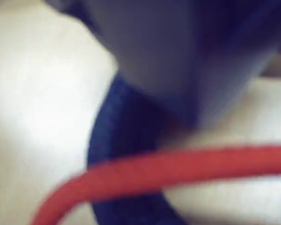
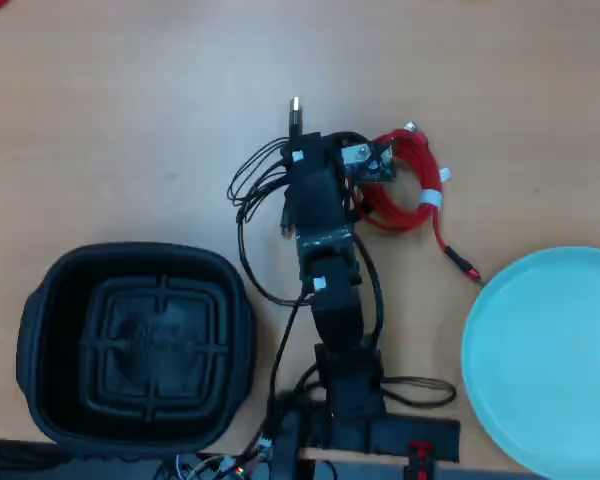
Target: Put a black charging cable in a black bowl and put a red charging cable in a green bowl
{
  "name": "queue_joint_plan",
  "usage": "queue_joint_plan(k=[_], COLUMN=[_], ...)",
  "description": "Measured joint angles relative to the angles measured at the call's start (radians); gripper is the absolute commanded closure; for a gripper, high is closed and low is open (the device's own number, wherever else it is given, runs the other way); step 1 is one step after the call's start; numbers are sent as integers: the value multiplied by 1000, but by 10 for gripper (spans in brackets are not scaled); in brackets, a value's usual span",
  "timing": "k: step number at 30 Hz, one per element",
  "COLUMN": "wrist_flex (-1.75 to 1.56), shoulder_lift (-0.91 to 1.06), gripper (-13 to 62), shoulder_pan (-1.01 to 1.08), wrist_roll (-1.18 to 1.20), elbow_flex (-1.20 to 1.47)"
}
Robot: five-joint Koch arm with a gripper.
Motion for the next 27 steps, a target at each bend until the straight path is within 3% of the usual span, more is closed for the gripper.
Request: queue_joint_plan(k=[8,15,27], wrist_flex=[37,97,101], shoulder_lift=[107,371,568], gripper=[553,553,553], shoulder_pan=[-163,-166,-166], wrist_roll=[-2,-5,-44], elbow_flex=[-18,-17,2])
